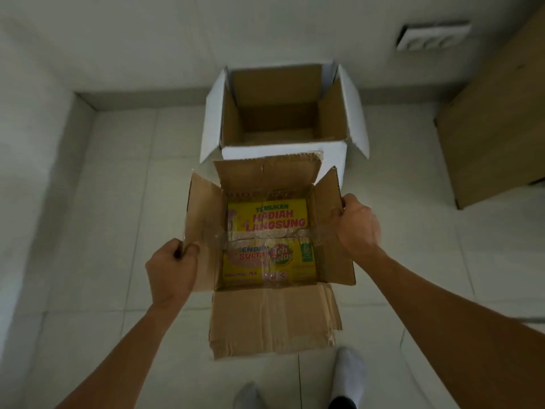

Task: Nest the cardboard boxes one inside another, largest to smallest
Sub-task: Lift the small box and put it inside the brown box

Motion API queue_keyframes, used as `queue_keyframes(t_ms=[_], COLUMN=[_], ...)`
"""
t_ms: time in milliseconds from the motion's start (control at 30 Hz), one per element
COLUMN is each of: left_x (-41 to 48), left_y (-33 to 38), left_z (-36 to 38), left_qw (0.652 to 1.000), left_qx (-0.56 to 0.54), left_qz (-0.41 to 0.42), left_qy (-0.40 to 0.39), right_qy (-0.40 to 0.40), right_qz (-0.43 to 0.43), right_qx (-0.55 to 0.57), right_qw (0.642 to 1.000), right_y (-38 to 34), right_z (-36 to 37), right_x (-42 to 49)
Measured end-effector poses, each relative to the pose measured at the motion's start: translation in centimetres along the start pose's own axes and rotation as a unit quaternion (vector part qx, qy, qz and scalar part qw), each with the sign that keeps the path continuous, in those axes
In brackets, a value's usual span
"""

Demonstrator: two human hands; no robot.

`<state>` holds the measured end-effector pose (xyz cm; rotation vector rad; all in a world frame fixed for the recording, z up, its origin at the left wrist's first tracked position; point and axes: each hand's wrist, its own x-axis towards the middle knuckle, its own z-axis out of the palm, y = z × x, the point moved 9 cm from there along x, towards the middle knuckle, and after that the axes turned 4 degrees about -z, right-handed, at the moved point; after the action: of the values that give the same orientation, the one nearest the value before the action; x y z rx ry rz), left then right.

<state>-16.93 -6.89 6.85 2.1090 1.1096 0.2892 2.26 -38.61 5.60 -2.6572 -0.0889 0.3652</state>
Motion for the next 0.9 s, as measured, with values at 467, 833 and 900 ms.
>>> queue_keyframes(t_ms=[467,833,900], left_x=[12.7,27.6,29.0], left_y=[23.8,22.2,21.0], left_z=[-1.3,10.0,11.9], left_qw=[0.981,0.990,0.992], left_qx=[-0.061,-0.052,-0.042], left_qz=[0.168,0.126,0.115], left_qy=[0.077,0.039,0.030], right_qy=[0.135,0.132,0.131], right_qz=[-0.046,-0.037,-0.041], right_qx=[0.110,0.113,0.113], right_qw=[0.984,0.984,0.984], right_y=[-7.6,-9.3,-9.5], right_z=[-18.1,-11.0,-9.5], right_x=[16.0,30.0,31.6])
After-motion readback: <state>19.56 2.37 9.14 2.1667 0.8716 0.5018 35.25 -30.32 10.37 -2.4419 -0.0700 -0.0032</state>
